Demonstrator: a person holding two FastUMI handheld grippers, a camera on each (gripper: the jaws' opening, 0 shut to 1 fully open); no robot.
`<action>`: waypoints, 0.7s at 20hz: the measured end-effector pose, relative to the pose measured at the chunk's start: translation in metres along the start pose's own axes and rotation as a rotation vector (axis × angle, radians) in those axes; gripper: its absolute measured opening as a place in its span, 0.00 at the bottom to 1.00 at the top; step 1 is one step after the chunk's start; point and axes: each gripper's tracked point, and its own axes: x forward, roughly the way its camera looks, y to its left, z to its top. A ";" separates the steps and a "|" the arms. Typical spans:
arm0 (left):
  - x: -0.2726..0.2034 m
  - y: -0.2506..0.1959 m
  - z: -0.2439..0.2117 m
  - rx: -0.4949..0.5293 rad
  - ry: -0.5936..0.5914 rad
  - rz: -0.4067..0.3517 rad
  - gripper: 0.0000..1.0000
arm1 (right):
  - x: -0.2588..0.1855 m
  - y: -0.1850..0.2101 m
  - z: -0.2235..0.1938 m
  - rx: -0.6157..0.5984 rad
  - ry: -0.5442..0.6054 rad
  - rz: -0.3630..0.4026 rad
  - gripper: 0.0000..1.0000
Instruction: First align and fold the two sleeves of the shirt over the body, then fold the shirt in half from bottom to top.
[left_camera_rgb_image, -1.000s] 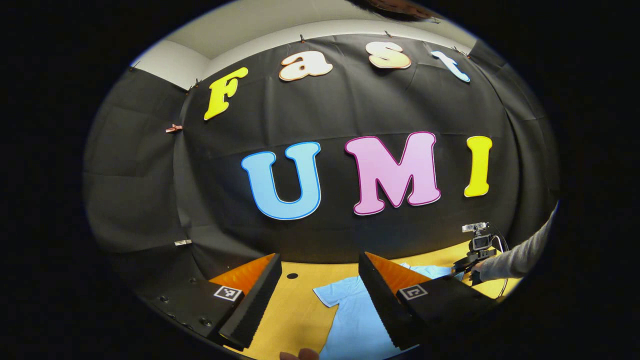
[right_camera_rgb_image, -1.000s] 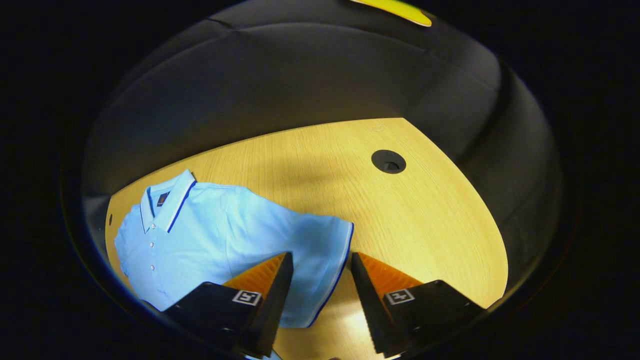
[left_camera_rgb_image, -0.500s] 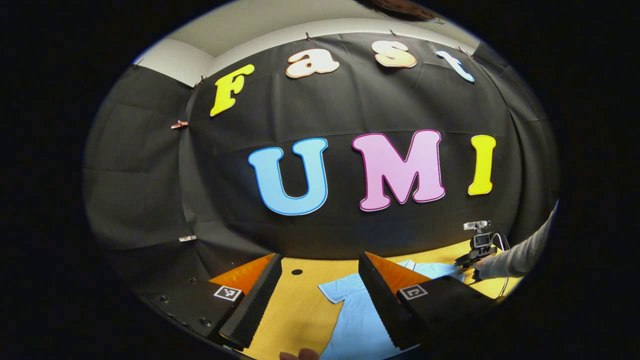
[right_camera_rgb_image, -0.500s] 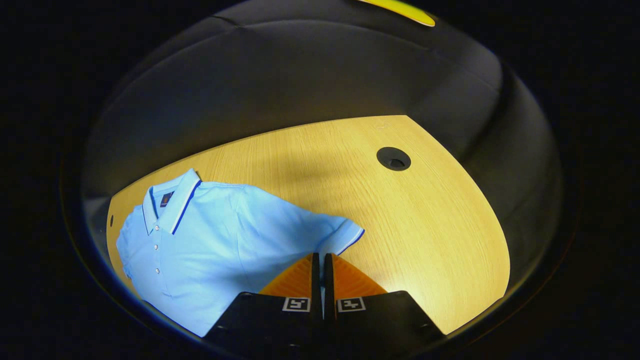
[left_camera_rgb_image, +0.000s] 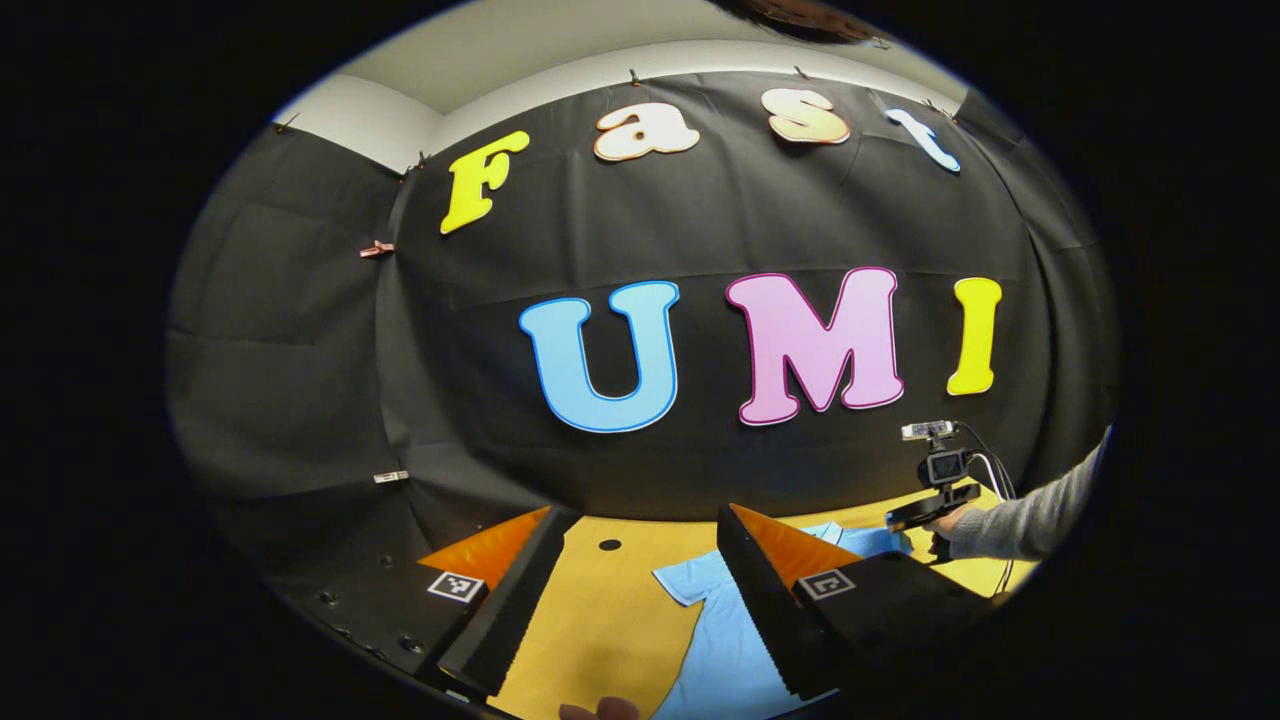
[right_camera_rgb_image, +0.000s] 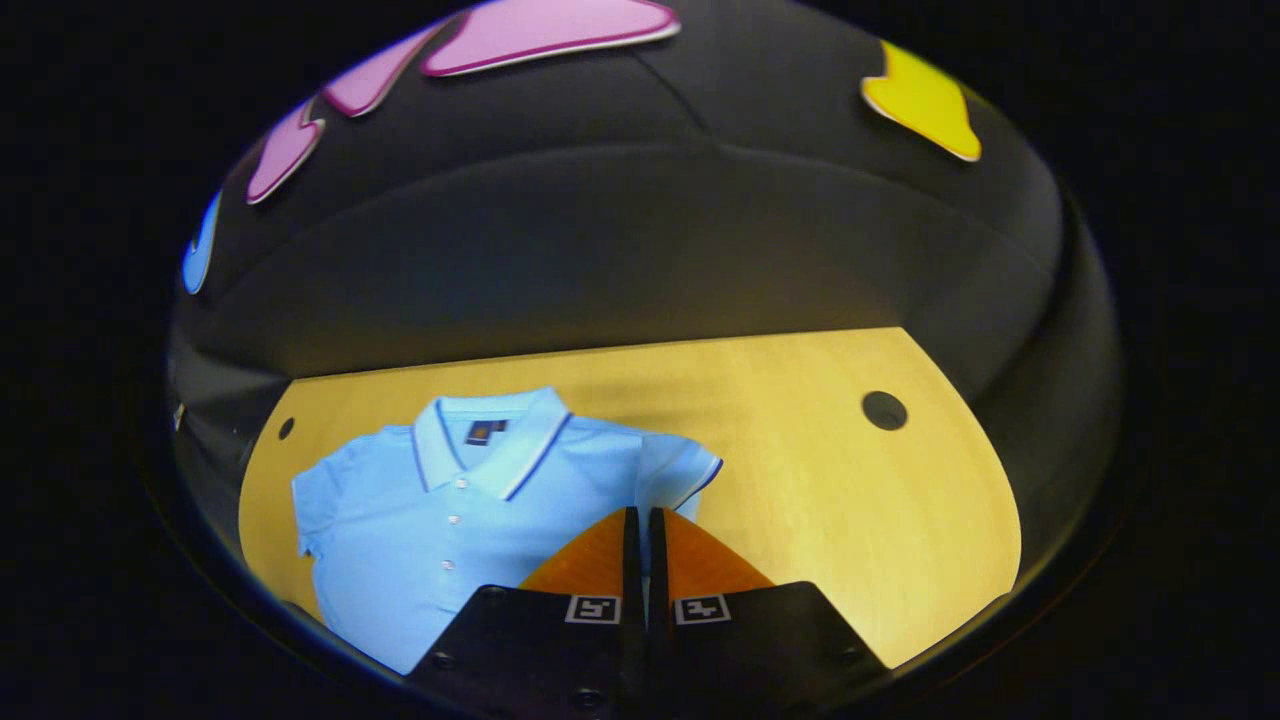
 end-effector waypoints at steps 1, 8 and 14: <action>-0.002 0.004 0.000 -0.001 0.001 0.006 0.98 | -0.002 0.021 -0.002 -0.018 0.002 0.028 0.05; -0.017 0.033 -0.003 0.008 0.015 0.064 0.98 | 0.007 0.124 -0.046 -0.138 0.081 0.152 0.05; -0.025 0.054 -0.008 0.008 0.029 0.116 0.98 | 0.020 0.152 -0.080 -0.200 0.145 0.169 0.05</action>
